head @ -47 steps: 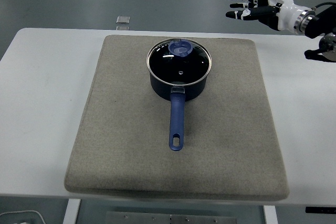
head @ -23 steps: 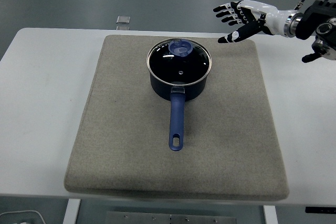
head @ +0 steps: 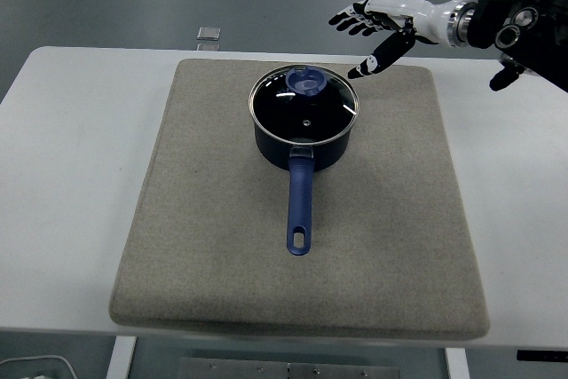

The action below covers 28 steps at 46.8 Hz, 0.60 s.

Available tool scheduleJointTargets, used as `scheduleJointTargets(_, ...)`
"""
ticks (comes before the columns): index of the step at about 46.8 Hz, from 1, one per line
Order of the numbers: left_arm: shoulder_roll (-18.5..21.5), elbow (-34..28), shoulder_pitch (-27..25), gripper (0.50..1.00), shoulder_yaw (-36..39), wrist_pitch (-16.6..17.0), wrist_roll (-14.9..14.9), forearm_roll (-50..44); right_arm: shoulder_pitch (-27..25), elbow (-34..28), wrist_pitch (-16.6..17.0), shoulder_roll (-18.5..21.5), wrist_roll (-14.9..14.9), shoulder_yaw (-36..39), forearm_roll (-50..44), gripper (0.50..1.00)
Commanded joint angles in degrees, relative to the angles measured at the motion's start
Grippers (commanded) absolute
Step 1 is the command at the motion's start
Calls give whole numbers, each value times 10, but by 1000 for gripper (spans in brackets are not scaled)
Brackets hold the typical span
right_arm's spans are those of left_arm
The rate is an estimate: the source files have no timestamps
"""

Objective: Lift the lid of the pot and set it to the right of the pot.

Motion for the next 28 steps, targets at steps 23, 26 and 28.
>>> scheduleJointTargets(23, 0, 0, 0, 1000, 0, 0, 0, 0, 21, 0, 1, 40, 0, -38, -36, 913)
scheduleJointTargets(26, 0, 0, 1, 1000, 0, 0, 0, 0, 21, 0, 2, 42, 0, -40, -36, 913)
scheduleJointTargets(28, 0, 0, 1, 1000, 0, 0, 0, 0, 21, 0, 3, 47, 0, -41, -36, 913)
